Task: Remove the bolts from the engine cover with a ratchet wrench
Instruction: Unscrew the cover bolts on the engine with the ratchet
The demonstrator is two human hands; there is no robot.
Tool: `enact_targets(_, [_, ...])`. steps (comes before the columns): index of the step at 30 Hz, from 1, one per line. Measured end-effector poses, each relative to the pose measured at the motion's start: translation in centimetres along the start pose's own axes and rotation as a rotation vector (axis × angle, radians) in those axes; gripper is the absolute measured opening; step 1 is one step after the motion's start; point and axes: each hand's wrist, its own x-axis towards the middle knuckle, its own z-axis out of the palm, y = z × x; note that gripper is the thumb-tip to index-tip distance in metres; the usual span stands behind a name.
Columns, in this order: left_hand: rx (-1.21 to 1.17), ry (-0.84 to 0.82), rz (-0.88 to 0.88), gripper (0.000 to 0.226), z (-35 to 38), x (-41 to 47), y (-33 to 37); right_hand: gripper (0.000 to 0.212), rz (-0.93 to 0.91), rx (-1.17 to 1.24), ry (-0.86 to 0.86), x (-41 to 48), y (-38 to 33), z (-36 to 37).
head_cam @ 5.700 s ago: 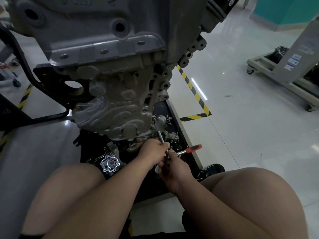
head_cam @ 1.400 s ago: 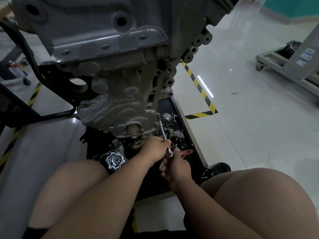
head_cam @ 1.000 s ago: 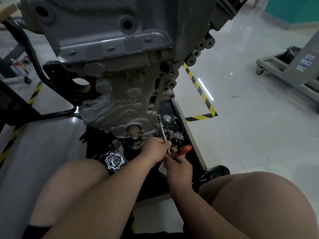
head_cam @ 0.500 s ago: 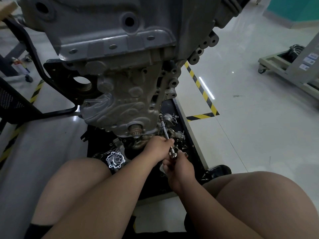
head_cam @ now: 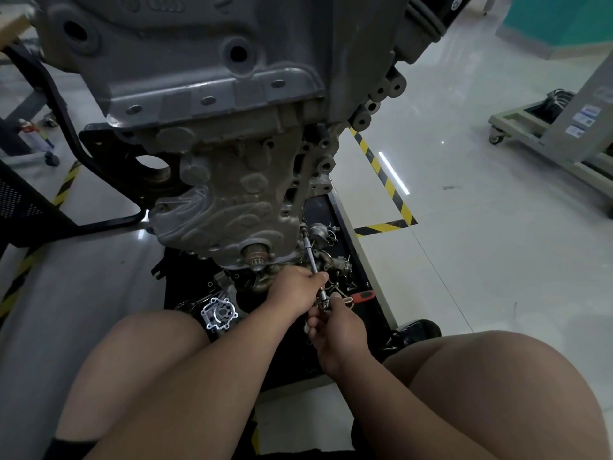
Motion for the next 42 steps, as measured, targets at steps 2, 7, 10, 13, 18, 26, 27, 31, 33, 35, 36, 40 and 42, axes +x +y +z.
enact_targets(2, [0.013,0.006,0.003,0.037,0.0,0.0,0.0,0.024,-0.112,-0.065,0.039,0.0,0.3,-0.1])
enact_targets(7, [0.037,0.003,0.004,0.042,-0.1,0.2,0.0,0.017,-0.317,-0.311,0.119,-0.4,0.8,-0.2])
enact_targets(10, [0.038,0.007,0.004,0.045,-0.1,0.2,-0.1,0.019,-0.361,-0.391,0.138,-0.4,0.9,-0.2])
enact_targets(13, [0.022,0.003,0.009,0.038,-0.1,0.1,0.0,0.016,-0.359,-0.316,0.136,-0.5,1.0,-0.1])
enact_targets(18, [-0.085,-0.048,-0.014,0.034,0.3,-0.1,0.3,0.029,-0.28,-0.202,0.13,0.2,0.6,0.0])
enact_targets(26, [-0.046,-0.099,-0.072,0.032,0.2,-0.1,0.4,0.038,0.088,0.037,0.014,0.8,-0.2,0.3])
enact_targets(27, [-0.031,-0.093,-0.073,0.031,0.1,0.0,0.3,0.039,0.139,0.049,-0.01,0.7,-0.2,0.4])
enact_targets(31, [0.019,-0.074,-0.05,0.03,-0.3,-0.1,0.1,0.04,0.272,0.084,-0.043,0.4,-0.5,0.7])
enact_targets(33, [0.045,-0.044,-0.028,0.031,-0.4,0.0,-0.1,0.04,0.29,0.092,-0.05,0.4,-0.6,0.7])
enact_targets(35, [0.056,-0.031,-0.017,0.031,-0.4,-0.1,-0.1,0.04,0.283,0.1,-0.054,0.3,-0.5,0.8])
enact_targets(36, [0.059,-0.031,-0.017,0.032,-0.3,-0.1,-0.1,0.04,0.275,0.102,-0.052,0.3,-0.5,0.8])
enact_targets(40, [0.074,-0.039,-0.027,0.039,-0.4,-0.2,-0.1,0.036,0.209,0.109,-0.025,0.1,-0.3,0.8])
enact_targets(42, [0.076,-0.039,-0.025,0.041,-0.3,-0.2,0.0,0.031,0.141,0.099,-0.019,0.0,-0.1,0.7])
